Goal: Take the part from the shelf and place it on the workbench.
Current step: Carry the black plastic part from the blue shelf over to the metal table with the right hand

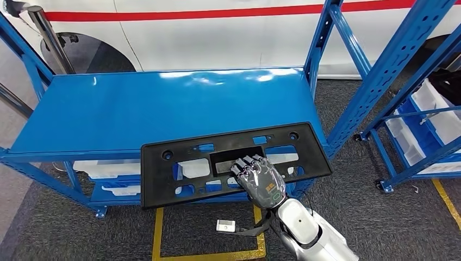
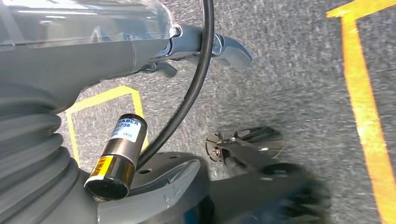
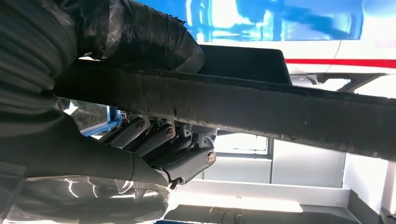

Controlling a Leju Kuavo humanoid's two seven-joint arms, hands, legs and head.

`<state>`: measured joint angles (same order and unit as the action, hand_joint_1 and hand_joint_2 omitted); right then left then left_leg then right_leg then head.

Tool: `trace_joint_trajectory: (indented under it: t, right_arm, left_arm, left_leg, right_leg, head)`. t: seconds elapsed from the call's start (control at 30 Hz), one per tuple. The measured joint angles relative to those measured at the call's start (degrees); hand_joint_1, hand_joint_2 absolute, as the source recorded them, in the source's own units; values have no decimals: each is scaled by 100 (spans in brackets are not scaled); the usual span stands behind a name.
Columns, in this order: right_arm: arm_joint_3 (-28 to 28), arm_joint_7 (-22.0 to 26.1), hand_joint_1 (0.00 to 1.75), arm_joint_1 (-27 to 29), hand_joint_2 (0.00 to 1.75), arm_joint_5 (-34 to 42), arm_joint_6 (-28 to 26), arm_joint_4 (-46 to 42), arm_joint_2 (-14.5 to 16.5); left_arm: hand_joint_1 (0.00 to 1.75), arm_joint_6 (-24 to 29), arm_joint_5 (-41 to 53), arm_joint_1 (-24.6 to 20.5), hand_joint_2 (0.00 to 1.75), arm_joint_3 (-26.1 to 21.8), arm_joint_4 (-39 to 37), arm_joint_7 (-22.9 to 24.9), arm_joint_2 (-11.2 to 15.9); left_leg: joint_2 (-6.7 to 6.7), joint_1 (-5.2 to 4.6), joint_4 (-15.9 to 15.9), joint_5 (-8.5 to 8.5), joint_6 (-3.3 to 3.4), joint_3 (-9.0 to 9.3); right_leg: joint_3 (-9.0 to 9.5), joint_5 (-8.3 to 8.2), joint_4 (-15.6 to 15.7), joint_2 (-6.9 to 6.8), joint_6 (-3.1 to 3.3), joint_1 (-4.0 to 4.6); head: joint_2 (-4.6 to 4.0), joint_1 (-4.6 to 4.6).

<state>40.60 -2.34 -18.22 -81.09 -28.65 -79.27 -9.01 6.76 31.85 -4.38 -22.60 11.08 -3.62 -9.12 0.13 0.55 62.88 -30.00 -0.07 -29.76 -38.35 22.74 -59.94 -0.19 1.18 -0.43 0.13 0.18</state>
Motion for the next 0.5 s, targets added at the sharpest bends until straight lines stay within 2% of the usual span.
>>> trace_joint_trajectory:
  t: [0.03, 0.07, 0.13, 0.17, 0.2, 0.23, 0.27, 0.3, 0.33, 0.37, 0.4, 0.43, 0.47, 0.5]
  right_arm:
    - [-4, 0, 162, -1, 175, 1, 0, -1, 1]
    - [-6, 0, 162, -4, 175, 2, 0, -1, 1]
    - [-8, 1, 162, -5, 175, 4, 0, 0, -1]
    - [-9, 1, 162, -5, 175, 5, 0, 0, -3]
    - [-10, 1, 162, -4, 175, 7, 0, 0, -6]
    - [-12, 2, 162, -4, 175, 12, 0, 1, -9]
    - [-14, 2, 162, -5, 175, 21, 0, 1, -9]
    - [-14, 4, 162, -5, 175, 36, -1, 3, -9]
    - [-15, 9, 162, -4, 175, 57, -1, 5, -9]
    - [-15, 22, 162, -4, 175, 84, -1, 9, -9]
    - [-15, 38, 162, -4, 175, 115, -2, 13, -10]
    - [-15, 53, 162, -4, 175, 146, -5, 15, -10]
    - [-16, 65, 162, -6, 175, 175, -11, 16, -11]
    - [-19, 69, 162, -6, 175, 197, -21, 15, -10]
  left_arm:
    - [0, 1, 1, -4, 175, 0, 1, 3, 8]
    - [0, 1, 2, -8, 175, 0, 2, 4, 15]
    - [0, 2, 2, -6, 175, -1, 2, 8, 16]
    - [0, 2, 2, -7, 175, -1, 1, 11, 16]
    - [0, 3, 2, -7, 175, -2, 1, 15, 16]
    - [0, 8, 3, -7, 175, -3, 1, 16, 16]
    - [0, 15, 3, -10, 175, -5, 1, 12, 16]
    - [0, 26, 1, -11, 175, -10, 1, 2, 17]
    - [0, 34, -2, -11, 175, -17, 1, -10, 17]
    - [0, 40, -5, -11, 175, -26, 0, -22, 19]
    - [0, 43, -8, -11, 175, -38, 0, -31, 20]
    - [0, 40, -8, -13, 175, -50, 0, -37, 21]
    - [0, 32, -2, -13, 175, -61, 1, -43, 23]
    - [0, 22, 11, -12, 175, -69, 1, -51, 26]
  left_leg:
    - [-4, -20, -314, -47, 29, 193]
    - [-6, -38, -495, -97, 51, 281]
    - [5, -40, -576, -17, 102, 247]
    - [18, -29, -604, 55, 148, 206]
    - [32, -14, -631, 140, 193, 153]
    - [47, 0, -649, 224, 228, 82]
    - [49, -3, -647, 298, 251, -2]
    - [52, -3, -636, 369, 255, -95]
    - [53, -4, -621, 435, 250, -195]
    - [55, -3, -601, 497, 240, -296]
    - [57, -2, -575, 552, 227, -395]
    - [58, 0, -542, 600, 210, -485]
    - [57, -1, -505, 639, 190, -564]
    - [53, -8, -463, 671, 164, -630]
  right_leg:
    - [-18, -49, 3, -4, -32, 0]
    - [-27, -102, 17, -10, -70, -4]
    - [-36, -190, 55, -10, -151, -20]
    - [-65, -123, 23, -1, -184, -25]
    - [-113, 57, -95, 9, -211, -27]
    - [-184, 333, -321, 17, -231, -31]
    - [-259, 649, -633, 20, -249, -33]
    - [-325, 892, -995, 19, -268, -36]
    - [-353, 1001, -1305, 19, -287, -39]
    - [-314, 971, -1482, 18, -300, -44]
    - [-191, 841, -1480, 17, -308, -51]
    - [34, 684, -1269, 17, -307, -60]
    - [329, 613, -909, 17, -299, -66]
    - [622, 635, -497, 22, -279, -60]
  head:
    - [0, 1]
    - [0, 0]
    - [0, -1]
    - [0, 0]
    - [0, 2]
    - [0, 4]
    - [0, 4]
    - [0, 3]
    - [0, 4]
    - [0, 3]
    - [0, 3]
    - [0, 3]
    - [0, 2]
    - [0, 0]
